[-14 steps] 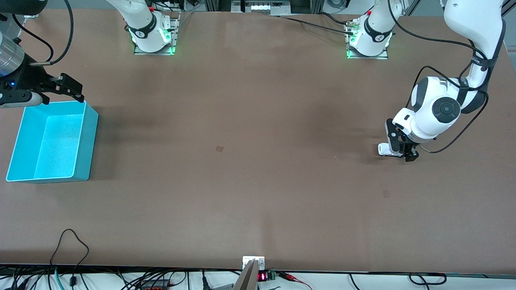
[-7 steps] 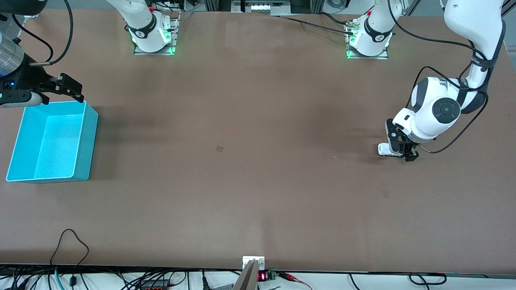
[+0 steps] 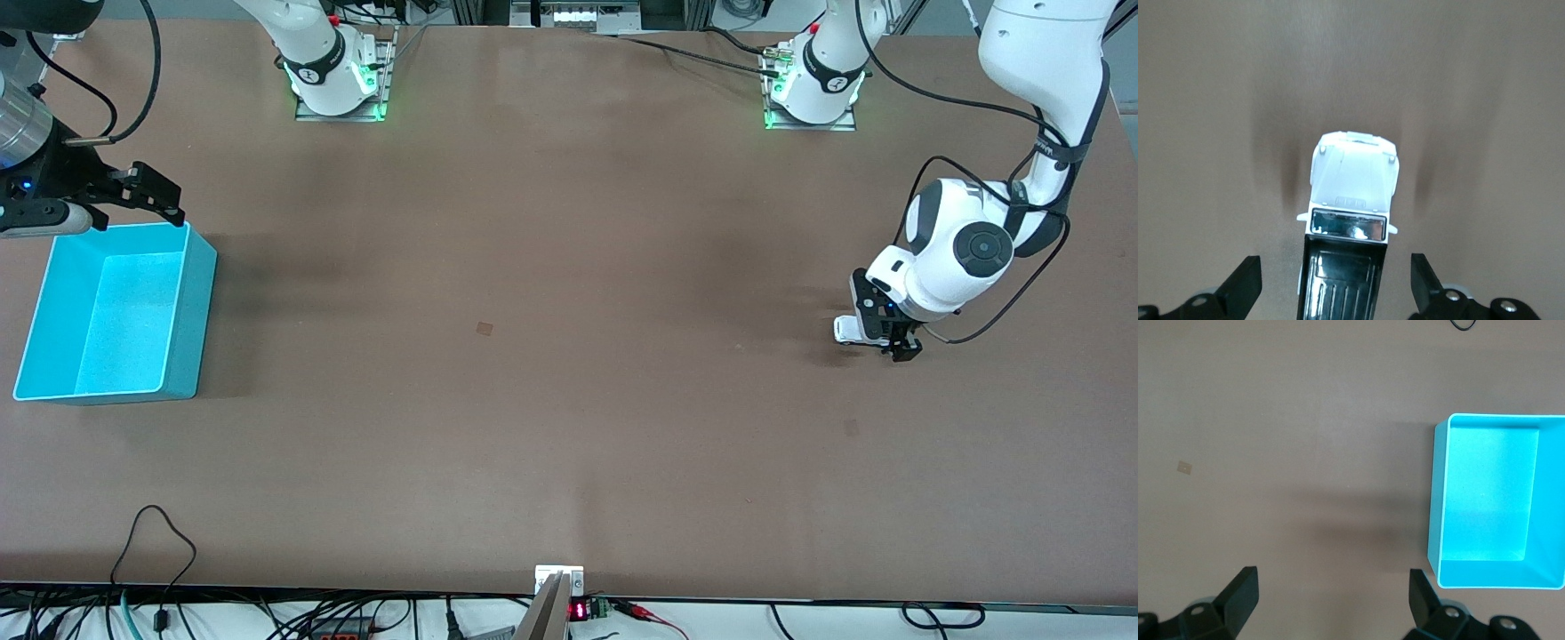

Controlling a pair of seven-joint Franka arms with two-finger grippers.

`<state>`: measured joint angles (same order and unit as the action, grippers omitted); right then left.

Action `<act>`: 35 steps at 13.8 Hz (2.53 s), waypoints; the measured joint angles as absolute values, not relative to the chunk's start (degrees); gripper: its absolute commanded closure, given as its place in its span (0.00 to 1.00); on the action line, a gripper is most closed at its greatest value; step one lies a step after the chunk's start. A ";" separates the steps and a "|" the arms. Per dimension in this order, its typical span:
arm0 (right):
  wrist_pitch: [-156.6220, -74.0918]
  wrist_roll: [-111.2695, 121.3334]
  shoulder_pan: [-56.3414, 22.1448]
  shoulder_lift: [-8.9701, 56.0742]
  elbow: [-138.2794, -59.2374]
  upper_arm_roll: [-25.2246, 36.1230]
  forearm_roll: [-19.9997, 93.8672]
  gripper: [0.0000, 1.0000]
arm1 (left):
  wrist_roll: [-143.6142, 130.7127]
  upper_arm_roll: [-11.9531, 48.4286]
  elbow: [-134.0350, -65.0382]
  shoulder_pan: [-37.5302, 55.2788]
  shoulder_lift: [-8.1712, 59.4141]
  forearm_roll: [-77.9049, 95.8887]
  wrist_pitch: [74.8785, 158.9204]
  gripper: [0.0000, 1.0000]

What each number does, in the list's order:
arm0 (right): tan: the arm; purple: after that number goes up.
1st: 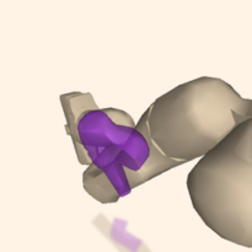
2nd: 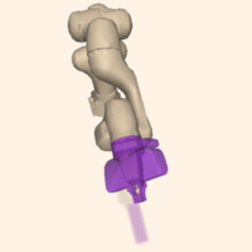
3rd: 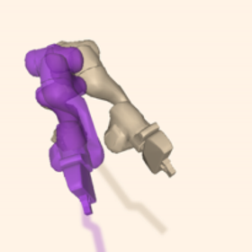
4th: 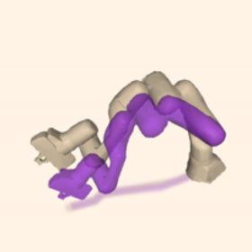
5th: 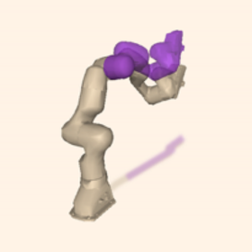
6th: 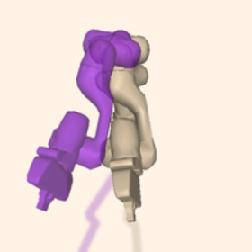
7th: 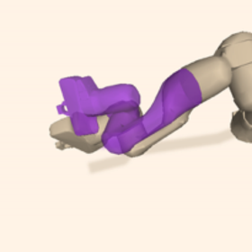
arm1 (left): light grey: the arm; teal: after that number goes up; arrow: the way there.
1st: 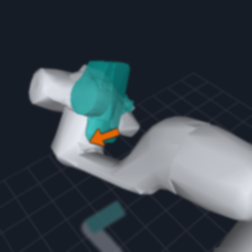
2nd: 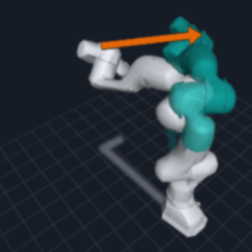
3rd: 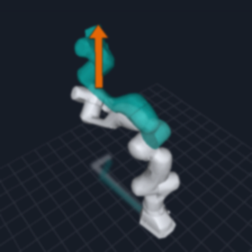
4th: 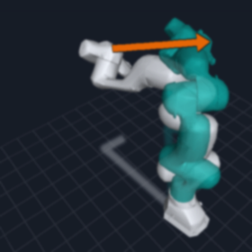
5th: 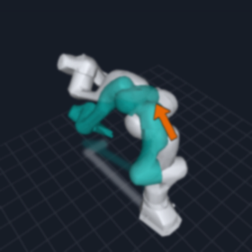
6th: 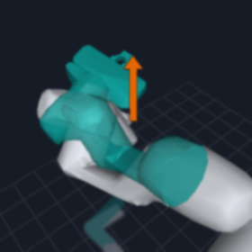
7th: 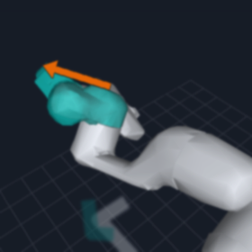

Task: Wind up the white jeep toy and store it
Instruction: 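Lower the left gripper and close it on the jeep, then drag the jeep backward along the table with the left gripper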

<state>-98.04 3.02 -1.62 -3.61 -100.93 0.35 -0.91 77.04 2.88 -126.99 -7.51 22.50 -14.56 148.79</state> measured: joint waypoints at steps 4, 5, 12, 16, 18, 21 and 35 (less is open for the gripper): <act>-98.04 3.02 -1.62 -3.61 -100.93 0.35 -0.91 0.00 | 78.59 3.01 -126.97 -7.94 23.19 -14.56 149.52 0.85; -98.05 3.02 -1.62 -3.61 -100.93 0.35 -0.91 0.00 | 78.72 3.03 -126.98 -7.94 23.19 -14.56 149.52 0.92; -98.05 3.02 -1.62 -3.61 -100.93 0.35 -0.91 0.00 | 79.02 3.04 -126.89 -7.94 23.19 -14.56 149.53 0.98; -98.05 3.02 -1.62 -3.61 -100.94 0.35 -0.91 0.00 | 79.22 2.89 -126.79 -7.98 23.29 -14.56 149.43 0.98; -98.05 3.02 -1.62 -3.61 -100.93 0.35 -0.91 0.00 | 81.35 2.67 -126.10 -8.99 23.64 -14.56 148.94 0.99; -98.05 3.02 -1.62 -3.61 -100.94 0.35 -0.91 0.00 | 87.68 2.32 -124.24 -13.66 24.76 -14.56 148.65 0.98; -98.05 3.02 -1.62 -3.61 -100.94 0.36 -0.91 0.00 | 98.18 2.37 -117.99 -23.01 29.02 -14.56 147.76 0.00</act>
<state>-98.05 3.02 -1.62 -3.61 -100.94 0.36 -0.91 98.18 2.37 -117.99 -23.01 29.02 -14.56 147.76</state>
